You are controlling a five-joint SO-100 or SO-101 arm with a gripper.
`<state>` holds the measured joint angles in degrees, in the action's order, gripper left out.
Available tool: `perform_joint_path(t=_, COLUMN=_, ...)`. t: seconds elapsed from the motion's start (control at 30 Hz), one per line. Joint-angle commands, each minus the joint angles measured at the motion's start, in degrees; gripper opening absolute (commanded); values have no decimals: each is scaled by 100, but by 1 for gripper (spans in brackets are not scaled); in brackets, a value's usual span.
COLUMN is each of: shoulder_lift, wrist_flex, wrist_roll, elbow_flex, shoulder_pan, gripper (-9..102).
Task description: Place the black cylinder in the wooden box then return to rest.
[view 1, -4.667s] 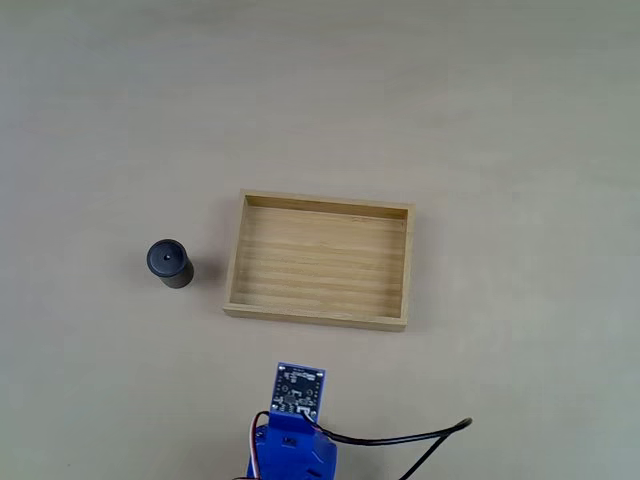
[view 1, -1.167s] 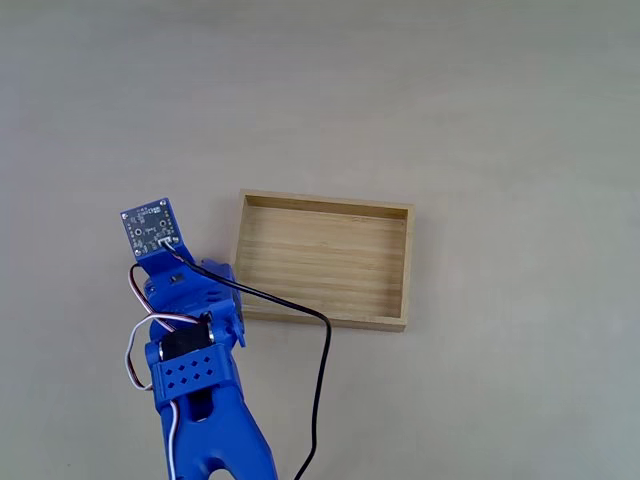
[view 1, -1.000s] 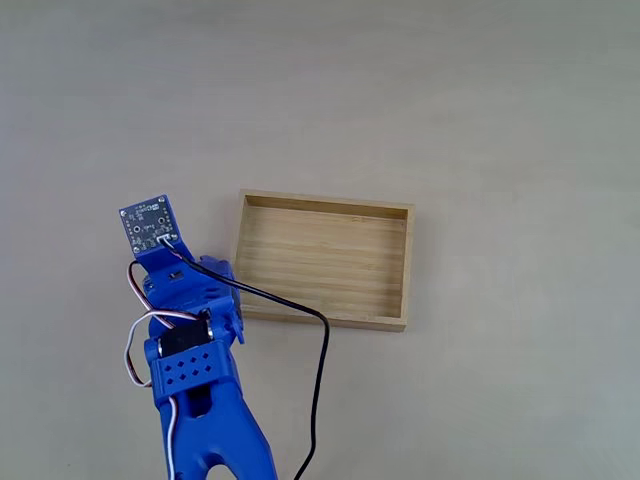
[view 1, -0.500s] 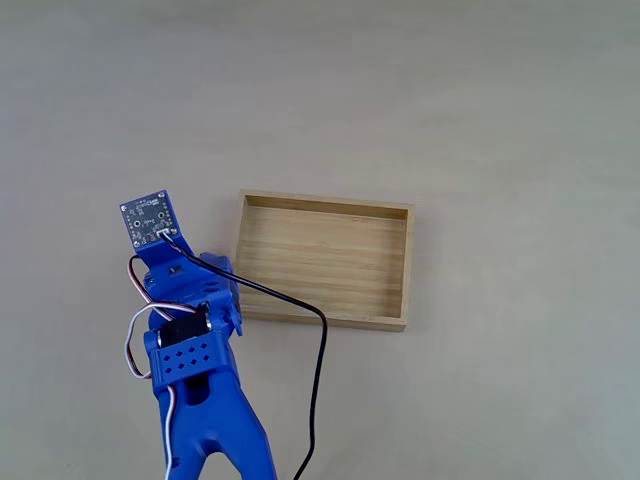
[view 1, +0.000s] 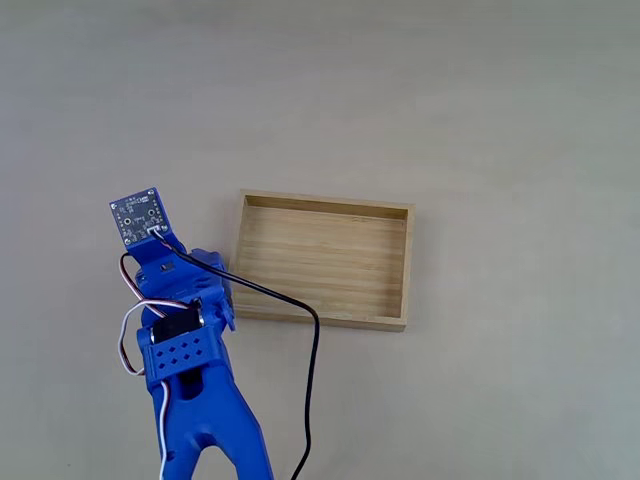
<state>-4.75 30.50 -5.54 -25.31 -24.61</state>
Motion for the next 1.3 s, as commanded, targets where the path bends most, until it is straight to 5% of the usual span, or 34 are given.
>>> perform_joint_path(t=0.0, shoulder_lift=105, wrist_flex=-185, wrist_roll=-18, elbow_flex=598, shoulder_pan=-35, gripper=29)
perform_joint_path(t=1.27, shoulder_lift=-176, wrist_flex=-290, wrist_roll=-18, elbow_flex=967, shoulder_pan=-132, gripper=21)
